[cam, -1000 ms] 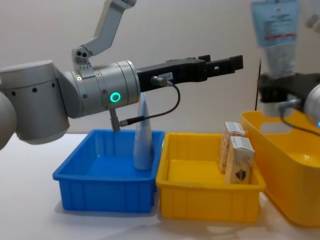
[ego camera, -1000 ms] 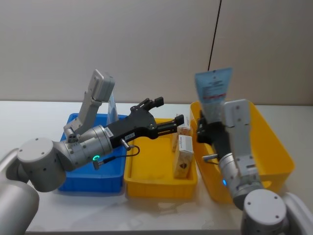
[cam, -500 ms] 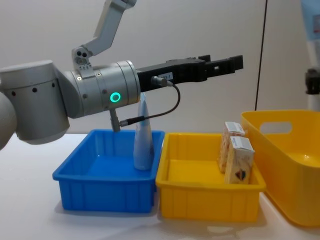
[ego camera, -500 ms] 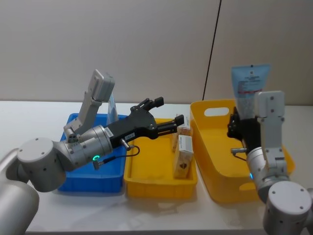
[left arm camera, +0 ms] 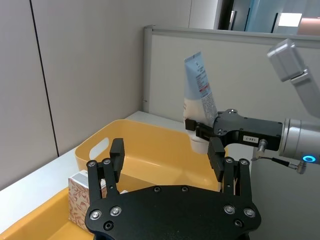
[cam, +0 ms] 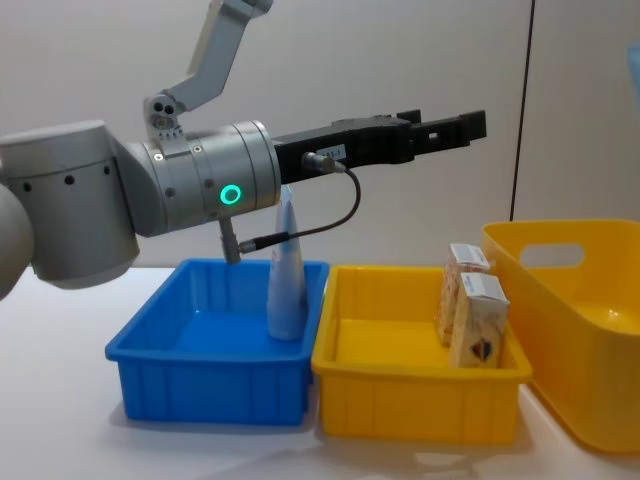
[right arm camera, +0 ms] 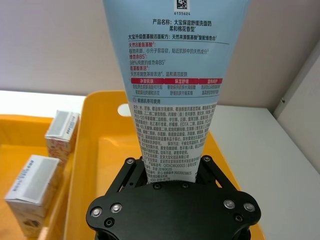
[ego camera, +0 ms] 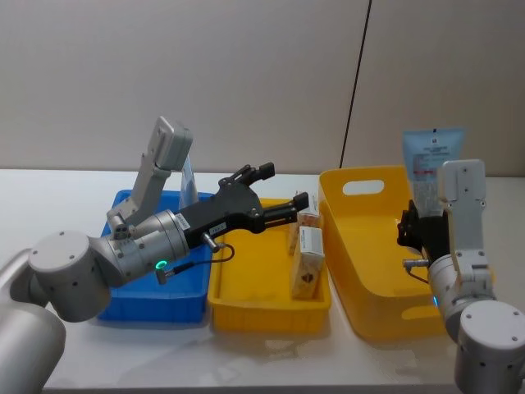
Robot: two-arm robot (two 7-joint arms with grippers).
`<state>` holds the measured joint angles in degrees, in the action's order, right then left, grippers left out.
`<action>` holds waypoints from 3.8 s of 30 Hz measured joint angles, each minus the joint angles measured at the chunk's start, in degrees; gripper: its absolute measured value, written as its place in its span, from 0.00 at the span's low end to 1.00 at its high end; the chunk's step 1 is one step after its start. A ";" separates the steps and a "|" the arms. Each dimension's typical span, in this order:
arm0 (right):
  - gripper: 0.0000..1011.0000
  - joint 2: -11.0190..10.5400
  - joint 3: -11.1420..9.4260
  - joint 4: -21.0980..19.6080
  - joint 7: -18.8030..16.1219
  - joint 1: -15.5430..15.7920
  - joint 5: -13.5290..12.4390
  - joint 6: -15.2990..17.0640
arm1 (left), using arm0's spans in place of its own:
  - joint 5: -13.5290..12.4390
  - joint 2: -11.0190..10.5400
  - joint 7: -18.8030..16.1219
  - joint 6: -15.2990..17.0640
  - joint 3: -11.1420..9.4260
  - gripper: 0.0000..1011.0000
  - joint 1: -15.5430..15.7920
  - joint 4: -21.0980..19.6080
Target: Bimanual collaborative sorting of washing and personal care products
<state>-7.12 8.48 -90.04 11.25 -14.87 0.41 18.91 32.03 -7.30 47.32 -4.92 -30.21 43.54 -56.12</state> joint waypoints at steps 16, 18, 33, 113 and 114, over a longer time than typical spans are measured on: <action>0.23 0.79 -0.37 5.03 0.99 -2.16 1.40 0.26 | 0.00 0.00 0.00 0.00 0.00 0.99 0.00 0.00; 0.23 0.88 -0.38 5.44 1.11 -2.36 1.55 0.18 | 0.00 0.00 0.00 0.00 0.00 0.99 0.00 0.00; 0.68 1.16 -0.48 6.94 1.42 -3.00 1.99 -0.06 | 0.00 0.00 0.00 0.00 0.00 0.99 0.00 -0.01; 0.99 -11.06 3.95 -10.09 -14.17 14.30 -15.54 -16.39 | -10.85 -7.69 -24.68 3.06 2.23 0.99 -15.82 -19.60; 0.99 -11.44 4.14 -10.48 -14.48 14.80 -16.01 -16.59 | -11.30 -8.03 -25.73 3.18 2.34 0.99 -16.52 -20.44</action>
<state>-18.56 12.63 -100.53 -3.23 -0.07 -15.60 2.32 20.73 -15.34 21.59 -1.74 -27.88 27.03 -76.55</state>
